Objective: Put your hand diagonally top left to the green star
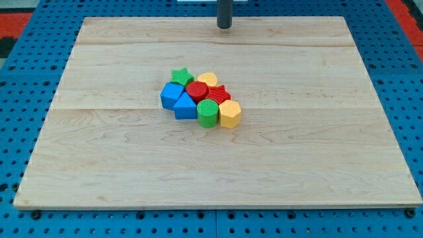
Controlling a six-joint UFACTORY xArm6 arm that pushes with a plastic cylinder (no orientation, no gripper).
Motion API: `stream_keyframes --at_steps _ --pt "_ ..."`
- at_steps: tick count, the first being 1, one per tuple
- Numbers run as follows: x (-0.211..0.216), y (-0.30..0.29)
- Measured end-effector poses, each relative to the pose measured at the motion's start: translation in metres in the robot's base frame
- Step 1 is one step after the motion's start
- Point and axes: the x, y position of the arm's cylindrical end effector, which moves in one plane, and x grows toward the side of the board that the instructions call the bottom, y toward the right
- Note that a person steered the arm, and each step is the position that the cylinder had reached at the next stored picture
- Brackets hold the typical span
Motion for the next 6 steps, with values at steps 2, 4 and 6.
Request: stream_keyframes --at_steps 2,4,6 --pt "0.002 0.001" --pt "0.012 0.001" --pt "0.059 -0.094"
